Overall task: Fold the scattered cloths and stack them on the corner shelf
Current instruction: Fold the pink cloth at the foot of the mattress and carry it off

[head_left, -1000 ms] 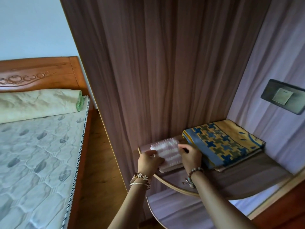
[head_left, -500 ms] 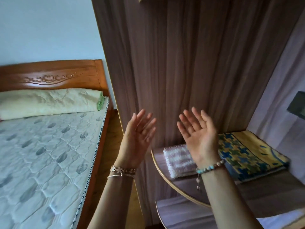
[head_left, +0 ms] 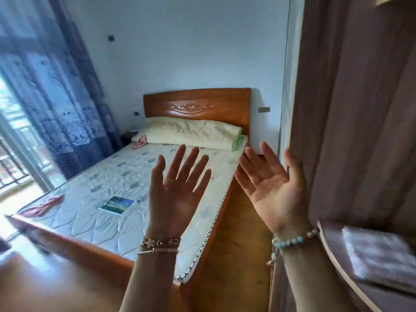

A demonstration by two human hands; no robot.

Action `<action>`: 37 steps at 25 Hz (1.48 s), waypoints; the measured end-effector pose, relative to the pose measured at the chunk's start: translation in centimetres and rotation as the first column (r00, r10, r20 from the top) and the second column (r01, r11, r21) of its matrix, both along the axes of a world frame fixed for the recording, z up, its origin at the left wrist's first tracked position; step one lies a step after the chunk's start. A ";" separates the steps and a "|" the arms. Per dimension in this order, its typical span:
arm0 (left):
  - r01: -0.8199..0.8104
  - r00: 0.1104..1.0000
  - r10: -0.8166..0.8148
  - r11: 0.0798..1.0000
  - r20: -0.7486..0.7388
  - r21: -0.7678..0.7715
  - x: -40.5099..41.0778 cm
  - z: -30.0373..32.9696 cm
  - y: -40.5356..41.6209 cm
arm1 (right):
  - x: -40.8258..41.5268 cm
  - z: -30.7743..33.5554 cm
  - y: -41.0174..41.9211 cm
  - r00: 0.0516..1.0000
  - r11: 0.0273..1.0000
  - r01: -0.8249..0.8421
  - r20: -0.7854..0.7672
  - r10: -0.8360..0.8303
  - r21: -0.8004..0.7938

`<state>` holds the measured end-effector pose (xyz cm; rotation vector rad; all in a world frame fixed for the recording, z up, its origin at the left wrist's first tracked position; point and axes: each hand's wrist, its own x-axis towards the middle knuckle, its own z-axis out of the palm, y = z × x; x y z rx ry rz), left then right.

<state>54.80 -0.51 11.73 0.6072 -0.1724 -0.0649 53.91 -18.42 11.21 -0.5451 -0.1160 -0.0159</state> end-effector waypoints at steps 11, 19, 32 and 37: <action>-0.455 0.890 0.456 0.885 0.013 0.096 -5.7 -2.0 31.1 | 1.3 -1.5 33.6 0.900 0.897 -0.435 0.003 0.437 -0.077; -0.705 0.702 0.711 0.702 -0.041 0.102 -11.0 -5.4 50.6 | 0.8 -4.1 56.4 0.683 0.680 -0.730 -0.048 0.728 -0.075; -0.815 0.552 0.829 0.560 -0.092 0.149 0.8 -6.8 77.0 | 15.7 -6.9 85.5 0.489 0.486 -0.871 -0.032 0.872 -0.067; -0.820 0.540 0.827 0.559 -0.159 0.123 6.6 -8.4 86.3 | 21.9 -9.1 95.2 0.438 0.436 -0.899 -0.110 0.892 -0.037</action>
